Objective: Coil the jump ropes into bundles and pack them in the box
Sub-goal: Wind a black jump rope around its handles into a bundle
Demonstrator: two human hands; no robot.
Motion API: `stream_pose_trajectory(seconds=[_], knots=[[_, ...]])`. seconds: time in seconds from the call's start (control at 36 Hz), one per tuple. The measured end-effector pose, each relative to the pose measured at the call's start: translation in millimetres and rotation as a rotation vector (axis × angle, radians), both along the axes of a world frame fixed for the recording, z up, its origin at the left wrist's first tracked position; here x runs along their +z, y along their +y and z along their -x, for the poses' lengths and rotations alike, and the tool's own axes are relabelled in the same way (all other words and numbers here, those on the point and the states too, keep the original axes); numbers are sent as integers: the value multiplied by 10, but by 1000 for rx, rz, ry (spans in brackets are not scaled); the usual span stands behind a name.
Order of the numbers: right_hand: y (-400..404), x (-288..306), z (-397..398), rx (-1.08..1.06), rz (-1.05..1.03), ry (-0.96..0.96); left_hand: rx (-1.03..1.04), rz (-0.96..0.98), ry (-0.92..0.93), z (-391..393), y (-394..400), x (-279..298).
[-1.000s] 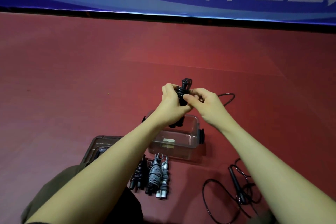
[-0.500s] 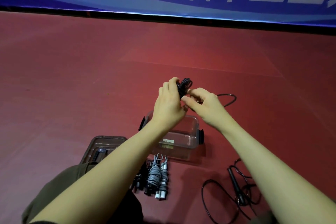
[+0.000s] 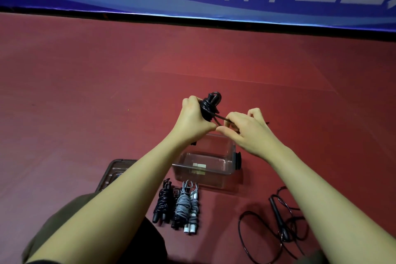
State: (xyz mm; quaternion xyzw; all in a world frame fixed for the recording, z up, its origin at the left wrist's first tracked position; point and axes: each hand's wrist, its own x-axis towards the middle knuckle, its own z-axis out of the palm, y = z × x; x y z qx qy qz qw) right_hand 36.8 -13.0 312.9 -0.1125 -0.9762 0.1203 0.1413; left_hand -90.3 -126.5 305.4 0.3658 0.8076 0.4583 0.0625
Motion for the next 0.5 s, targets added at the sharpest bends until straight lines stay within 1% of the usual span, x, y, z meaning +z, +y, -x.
stream_pose_trajectory(seconds=[0.03, 0.08, 0.17, 0.22, 0.28, 0.39, 0.44, 0.5], knots=[[9, -4, 0, 4, -27, 9, -9, 14, -2, -10, -16, 18], [31, -30, 16, 2, 17, 77, -27, -6, -45, -46, -49, 65], [38, -90, 67, -8, 183, 172, -94, -121, -241, -132, -84, 112], [23, -84, 95, 2, 348, 209, -118, -208, -356, -174, -97, 123], [12, -42, 107, 33, 521, 257, -110, -272, -425, -196, -106, 129], [11, 34, 79, 65, 847, 303, -92, -340, -509, -213, -101, 110], [30, 33, 82, 56, 906, 305, -81, -359, -522, -218, -84, 87], [61, 21, 92, 1, 936, 348, -96, -348, -487, -221, -58, 61]])
